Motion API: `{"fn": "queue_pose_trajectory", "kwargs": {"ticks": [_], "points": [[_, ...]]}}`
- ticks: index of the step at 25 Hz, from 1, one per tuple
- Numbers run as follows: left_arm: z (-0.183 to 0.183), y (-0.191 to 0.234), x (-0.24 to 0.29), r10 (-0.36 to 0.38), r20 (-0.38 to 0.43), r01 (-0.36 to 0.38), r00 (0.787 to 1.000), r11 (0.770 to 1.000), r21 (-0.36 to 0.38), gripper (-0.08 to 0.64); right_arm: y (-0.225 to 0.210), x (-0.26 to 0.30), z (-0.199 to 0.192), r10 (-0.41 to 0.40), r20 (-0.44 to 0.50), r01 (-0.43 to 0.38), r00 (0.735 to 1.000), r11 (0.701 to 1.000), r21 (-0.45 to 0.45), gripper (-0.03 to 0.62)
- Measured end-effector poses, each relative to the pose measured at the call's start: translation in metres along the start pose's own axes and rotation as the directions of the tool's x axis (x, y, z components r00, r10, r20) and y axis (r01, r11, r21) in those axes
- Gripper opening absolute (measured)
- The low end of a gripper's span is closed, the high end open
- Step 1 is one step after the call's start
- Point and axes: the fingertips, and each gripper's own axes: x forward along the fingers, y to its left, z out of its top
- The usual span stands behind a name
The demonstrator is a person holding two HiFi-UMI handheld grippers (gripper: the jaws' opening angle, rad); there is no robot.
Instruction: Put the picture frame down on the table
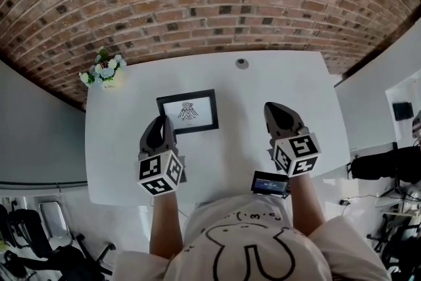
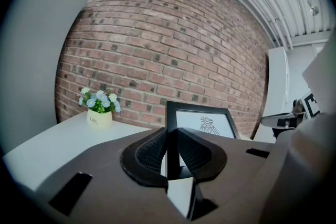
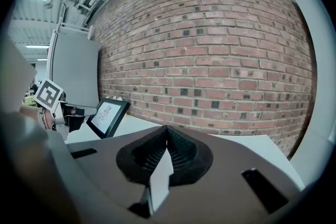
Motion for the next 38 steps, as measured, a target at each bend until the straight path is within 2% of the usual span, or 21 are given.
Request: {"fn": "queue_pose_trajectory", "kwargs": {"ticks": [5,16,27,38], "points": [[-0.016,-0.004,0.012,0.018,-0.040,-0.018,0.999,1.000,-0.003,0.071,-0.020,0.011,-0.020,0.007,-0.023,-0.006,1.000,0.998,0.058,0.017],[-0.048,-0.005,0.043,0.050,-0.134,-0.056,0.990,0.998,-0.037,0.071,-0.058,0.035,-0.062,0.011,-0.115,0.001,0.993,0.994,0.108,0.017],[-0.078,0.002,0.068,0.055,-0.233,-0.066,0.971,0.997,-0.039,0.071,-0.060,0.067,-0.102,0.035,-0.214,-0.004,0.976,0.990,0.141,0.017],[-0.114,0.008,0.078,0.060,-0.334,-0.083,0.941,0.995,-0.054,0.071,-0.049,0.084,-0.129,0.074,-0.293,-0.031,0.953,0.988,0.148,0.017]]}}
